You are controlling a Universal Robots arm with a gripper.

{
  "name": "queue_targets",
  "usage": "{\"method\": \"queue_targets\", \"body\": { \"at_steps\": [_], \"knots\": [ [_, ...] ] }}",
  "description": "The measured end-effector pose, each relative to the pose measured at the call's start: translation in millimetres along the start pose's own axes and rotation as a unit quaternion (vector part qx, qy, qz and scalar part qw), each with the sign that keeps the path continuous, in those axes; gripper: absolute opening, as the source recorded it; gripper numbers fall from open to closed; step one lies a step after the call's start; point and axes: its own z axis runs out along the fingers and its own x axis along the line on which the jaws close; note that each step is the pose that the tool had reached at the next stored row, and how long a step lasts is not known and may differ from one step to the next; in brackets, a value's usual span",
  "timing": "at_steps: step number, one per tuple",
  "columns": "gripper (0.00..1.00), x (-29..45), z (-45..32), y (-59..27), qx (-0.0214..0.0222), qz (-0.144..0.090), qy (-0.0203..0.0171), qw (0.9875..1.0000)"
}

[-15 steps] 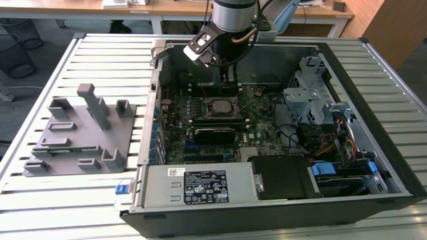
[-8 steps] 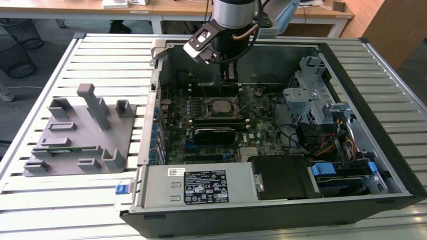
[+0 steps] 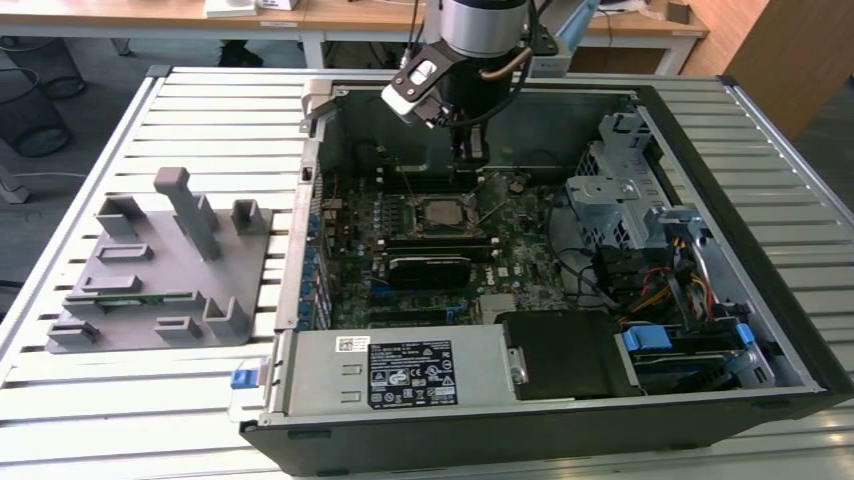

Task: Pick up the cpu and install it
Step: 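Close the cpu cover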

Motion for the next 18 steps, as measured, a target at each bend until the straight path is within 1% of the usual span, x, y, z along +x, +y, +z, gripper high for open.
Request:
{"method": "queue_targets", "body": {
  "at_steps": [3, 5, 8, 14, 18],
  "knots": [
    [0.11, -0.1, 0.1, 7.2, 0.0002, 0.000, 0.0001, 1.0000],
    [0.11, -0.1, 0.1, 9.8, 0.0004, 0.000, 0.0001, 1.0000],
    [0.11, 0.0, -0.6, 10.1, 0.0006, 0.000, -0.0001, 1.0000],
    [0.11, -0.2, -7.2, 10.2, 0.0005, 0.000, 0.0000, 1.0000],
    [0.11, -0.2, -7.4, 11.9, 0.0006, 0.000, 0.0001, 1.0000]
  ]
}}
